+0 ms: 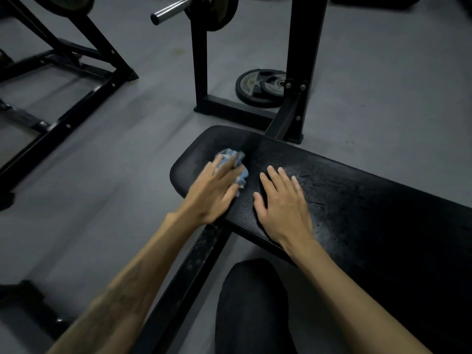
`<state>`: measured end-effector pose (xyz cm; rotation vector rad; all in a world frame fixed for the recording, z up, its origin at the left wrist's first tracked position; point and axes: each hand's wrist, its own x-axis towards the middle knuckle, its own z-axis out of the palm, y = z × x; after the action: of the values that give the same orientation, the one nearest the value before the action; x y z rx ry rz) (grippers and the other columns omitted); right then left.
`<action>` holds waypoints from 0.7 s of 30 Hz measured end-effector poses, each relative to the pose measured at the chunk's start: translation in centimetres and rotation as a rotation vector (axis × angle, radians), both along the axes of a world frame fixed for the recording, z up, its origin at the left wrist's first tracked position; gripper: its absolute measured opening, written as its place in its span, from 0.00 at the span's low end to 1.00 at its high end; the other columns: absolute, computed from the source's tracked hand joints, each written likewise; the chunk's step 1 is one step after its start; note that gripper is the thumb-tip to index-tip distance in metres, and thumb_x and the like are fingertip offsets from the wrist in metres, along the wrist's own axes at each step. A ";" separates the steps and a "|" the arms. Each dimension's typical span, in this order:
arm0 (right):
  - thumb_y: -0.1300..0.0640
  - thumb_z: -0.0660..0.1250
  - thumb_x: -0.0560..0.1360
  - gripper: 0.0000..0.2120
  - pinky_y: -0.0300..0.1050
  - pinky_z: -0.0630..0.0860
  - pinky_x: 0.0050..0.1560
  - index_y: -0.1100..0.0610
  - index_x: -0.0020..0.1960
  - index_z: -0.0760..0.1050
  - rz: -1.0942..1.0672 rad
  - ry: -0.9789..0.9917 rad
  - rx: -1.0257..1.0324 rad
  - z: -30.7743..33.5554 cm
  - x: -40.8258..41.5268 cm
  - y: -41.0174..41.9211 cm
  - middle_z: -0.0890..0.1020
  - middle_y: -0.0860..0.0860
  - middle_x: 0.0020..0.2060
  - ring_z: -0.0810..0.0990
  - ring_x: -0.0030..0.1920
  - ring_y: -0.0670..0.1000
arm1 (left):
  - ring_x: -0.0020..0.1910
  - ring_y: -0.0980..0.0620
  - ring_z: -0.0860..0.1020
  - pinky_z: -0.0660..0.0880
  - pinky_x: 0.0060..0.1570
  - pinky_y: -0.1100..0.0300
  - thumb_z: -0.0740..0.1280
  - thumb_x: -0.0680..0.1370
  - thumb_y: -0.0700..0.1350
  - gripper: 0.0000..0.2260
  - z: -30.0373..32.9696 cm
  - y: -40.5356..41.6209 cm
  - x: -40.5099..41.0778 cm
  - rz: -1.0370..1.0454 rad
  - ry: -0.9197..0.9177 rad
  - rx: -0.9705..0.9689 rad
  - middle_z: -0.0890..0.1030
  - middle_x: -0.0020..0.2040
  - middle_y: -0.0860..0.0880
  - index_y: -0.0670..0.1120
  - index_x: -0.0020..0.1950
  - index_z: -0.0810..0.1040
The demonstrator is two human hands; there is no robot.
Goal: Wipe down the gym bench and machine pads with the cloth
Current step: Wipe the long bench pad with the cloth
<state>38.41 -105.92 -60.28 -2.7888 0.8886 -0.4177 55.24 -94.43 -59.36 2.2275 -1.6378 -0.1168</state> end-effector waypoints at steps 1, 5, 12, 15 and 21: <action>0.43 0.49 0.81 0.29 0.57 0.56 0.79 0.56 0.76 0.67 0.000 0.000 0.000 0.0 0.0 0.0 0.66 0.54 0.77 0.60 0.79 0.55 | 0.83 0.46 0.52 0.53 0.81 0.45 0.52 0.85 0.53 0.23 0.1 0.9 0.4 -0.084 -0.014 0.009 0.57 0.83 0.51 0.50 0.80 0.66; 0.44 0.50 0.81 0.28 0.57 0.56 0.79 0.56 0.76 0.67 -0.003 -0.003 0.000 -0.2 0.1 0.0 0.66 0.54 0.77 0.60 0.79 0.55 | 0.83 0.44 0.53 0.54 0.80 0.40 0.48 0.83 0.55 0.26 0.1 2.2 2.8 0.044 -0.088 0.099 0.59 0.83 0.49 0.51 0.80 0.65; 0.45 0.48 0.81 0.29 0.57 0.56 0.79 0.56 0.76 0.67 0.002 -0.008 0.002 -0.1 0.1 0.0 0.66 0.54 0.77 0.60 0.79 0.55 | 0.83 0.49 0.53 0.50 0.81 0.47 0.56 0.84 0.49 0.22 -0.6 2.9 -1.6 -0.029 -0.056 -0.056 0.61 0.82 0.51 0.49 0.79 0.67; 0.45 0.49 0.81 0.28 0.56 0.56 0.79 0.56 0.76 0.67 0.006 -0.008 0.003 -0.1 0.0 0.0 0.66 0.54 0.77 0.60 0.79 0.55 | 0.82 0.51 0.55 0.52 0.81 0.50 0.56 0.85 0.49 0.22 -0.4 4.0 -0.3 -0.132 -0.096 -0.048 0.62 0.82 0.50 0.49 0.80 0.66; 0.46 0.49 0.81 0.28 0.57 0.56 0.79 0.57 0.76 0.68 0.004 -0.010 -0.008 0.0 0.1 0.1 0.67 0.55 0.77 0.61 0.78 0.56 | 0.79 0.41 0.63 0.60 0.77 0.40 0.53 0.83 0.53 0.23 -1.5 3.0 -0.7 0.330 -0.049 -0.122 0.69 0.78 0.46 0.48 0.75 0.73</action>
<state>38.54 -105.81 -60.30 -2.7923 0.8815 -0.4358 54.52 -91.39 -60.83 2.3840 -1.2408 0.1217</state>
